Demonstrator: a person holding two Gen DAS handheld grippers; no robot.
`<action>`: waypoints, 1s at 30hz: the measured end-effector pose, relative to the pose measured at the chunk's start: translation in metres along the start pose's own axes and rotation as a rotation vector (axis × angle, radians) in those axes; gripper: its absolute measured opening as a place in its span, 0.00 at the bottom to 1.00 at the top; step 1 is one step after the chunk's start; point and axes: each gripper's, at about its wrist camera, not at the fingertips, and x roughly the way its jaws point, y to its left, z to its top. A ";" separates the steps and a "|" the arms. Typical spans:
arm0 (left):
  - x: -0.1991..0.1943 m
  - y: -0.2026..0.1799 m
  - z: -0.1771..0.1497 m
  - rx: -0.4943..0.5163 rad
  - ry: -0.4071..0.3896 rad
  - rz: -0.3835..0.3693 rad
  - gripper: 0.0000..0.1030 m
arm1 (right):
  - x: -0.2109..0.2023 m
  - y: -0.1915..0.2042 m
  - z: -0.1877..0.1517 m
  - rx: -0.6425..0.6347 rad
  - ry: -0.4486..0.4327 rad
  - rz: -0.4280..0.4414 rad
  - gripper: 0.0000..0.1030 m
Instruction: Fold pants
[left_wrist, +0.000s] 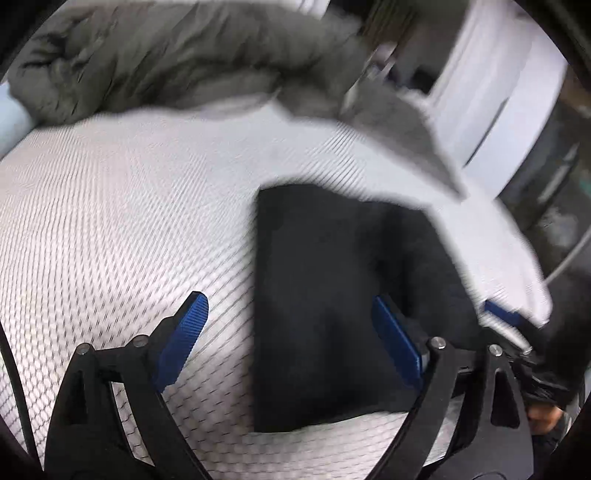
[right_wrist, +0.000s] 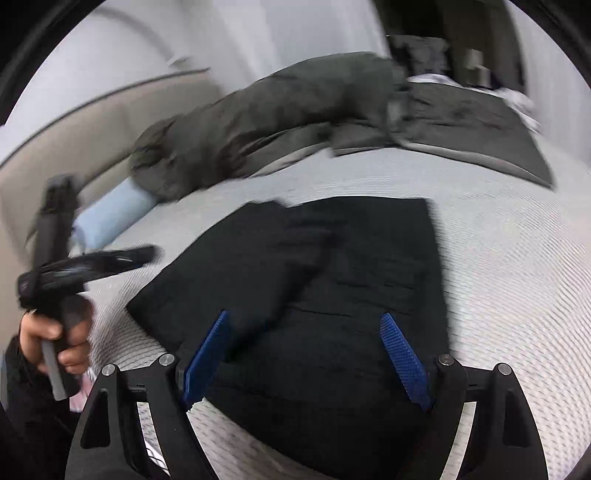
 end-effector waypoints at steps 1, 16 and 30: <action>0.007 0.005 -0.001 0.007 0.025 0.018 0.83 | 0.011 0.018 0.000 -0.047 0.025 0.005 0.83; 0.034 0.001 -0.012 0.122 0.111 0.070 0.86 | -0.036 -0.055 -0.030 0.205 -0.011 -0.273 0.68; 0.023 -0.025 -0.014 0.173 0.082 0.052 0.86 | 0.022 -0.073 -0.025 0.350 0.206 0.046 0.62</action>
